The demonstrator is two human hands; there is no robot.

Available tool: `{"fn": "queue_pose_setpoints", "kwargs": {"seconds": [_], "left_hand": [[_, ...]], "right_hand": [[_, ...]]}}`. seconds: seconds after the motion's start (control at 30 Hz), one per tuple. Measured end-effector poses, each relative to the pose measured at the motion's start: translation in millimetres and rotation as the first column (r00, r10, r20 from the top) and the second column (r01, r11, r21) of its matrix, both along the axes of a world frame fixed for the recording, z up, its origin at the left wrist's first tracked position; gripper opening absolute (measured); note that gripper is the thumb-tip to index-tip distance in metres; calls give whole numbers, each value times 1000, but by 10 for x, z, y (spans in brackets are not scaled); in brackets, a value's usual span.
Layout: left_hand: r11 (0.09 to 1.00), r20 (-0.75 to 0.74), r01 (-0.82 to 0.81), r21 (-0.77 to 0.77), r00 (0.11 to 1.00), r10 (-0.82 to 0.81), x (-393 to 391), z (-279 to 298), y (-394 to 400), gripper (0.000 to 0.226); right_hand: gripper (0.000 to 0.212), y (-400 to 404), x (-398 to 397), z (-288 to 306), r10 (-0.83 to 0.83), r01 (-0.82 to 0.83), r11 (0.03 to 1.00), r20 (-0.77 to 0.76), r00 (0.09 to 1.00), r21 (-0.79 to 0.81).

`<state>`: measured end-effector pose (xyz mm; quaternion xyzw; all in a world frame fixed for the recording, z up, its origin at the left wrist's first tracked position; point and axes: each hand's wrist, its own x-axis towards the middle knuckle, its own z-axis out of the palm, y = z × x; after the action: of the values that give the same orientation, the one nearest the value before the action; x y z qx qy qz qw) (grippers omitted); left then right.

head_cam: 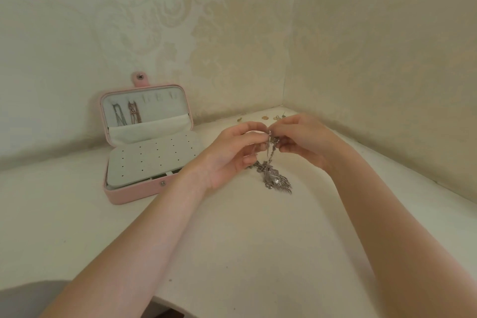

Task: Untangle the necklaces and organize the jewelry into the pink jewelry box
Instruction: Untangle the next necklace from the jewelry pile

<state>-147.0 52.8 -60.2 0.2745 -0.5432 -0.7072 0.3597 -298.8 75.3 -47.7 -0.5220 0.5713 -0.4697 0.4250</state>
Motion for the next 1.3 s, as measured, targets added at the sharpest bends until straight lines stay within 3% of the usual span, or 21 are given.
{"fn": "queue_pose_setpoints", "kwargs": {"seconds": [0.1,0.23,0.3,0.4,0.53,0.67,0.8,0.93,1.03,1.2,1.3], "left_hand": [[1000,83,3,10,997,-4,39,16,-2,16],[953,360,-150,-265,901,242,-12,-49,0,13],[933,336,-194,-303,894,295,-20,-70,-4,13],[949,274,-205,-238,924,268,12,-59,-31,18],[989,191,-140,-51,971,147,15,-42,-61,22],[986,18,-29,165,999,27,54,3,-65,19],[960,-143,19,278,990,21,78,26,-65,14],[955,-132,-17,295,990,58,82,28,-86,10],[957,-104,-45,286,992,78,94,21,-106,12],[973,0,-36,230,999,37,93,20,-84,13],[970,-10,-10,243,1000,13,100,31,-71,11]], "right_hand": [[19,9,-16,19,-42,43,998,24,999,-36],[22,4,-46,31,7,1,999,232,973,-33],[21,2,-21,33,37,-24,999,325,945,-44],[19,16,-18,60,67,-49,997,392,917,-57],[16,21,-22,52,98,-95,995,353,931,-26],[14,29,-31,36,151,-151,988,337,929,-26],[18,51,-40,45,186,-190,982,320,929,-18],[20,64,-43,35,259,-268,964,284,923,-9],[20,51,-31,16,225,-234,972,251,941,3],[19,12,-23,0,137,-148,989,361,923,5],[19,22,-24,1,144,-158,987,399,905,0]]}}
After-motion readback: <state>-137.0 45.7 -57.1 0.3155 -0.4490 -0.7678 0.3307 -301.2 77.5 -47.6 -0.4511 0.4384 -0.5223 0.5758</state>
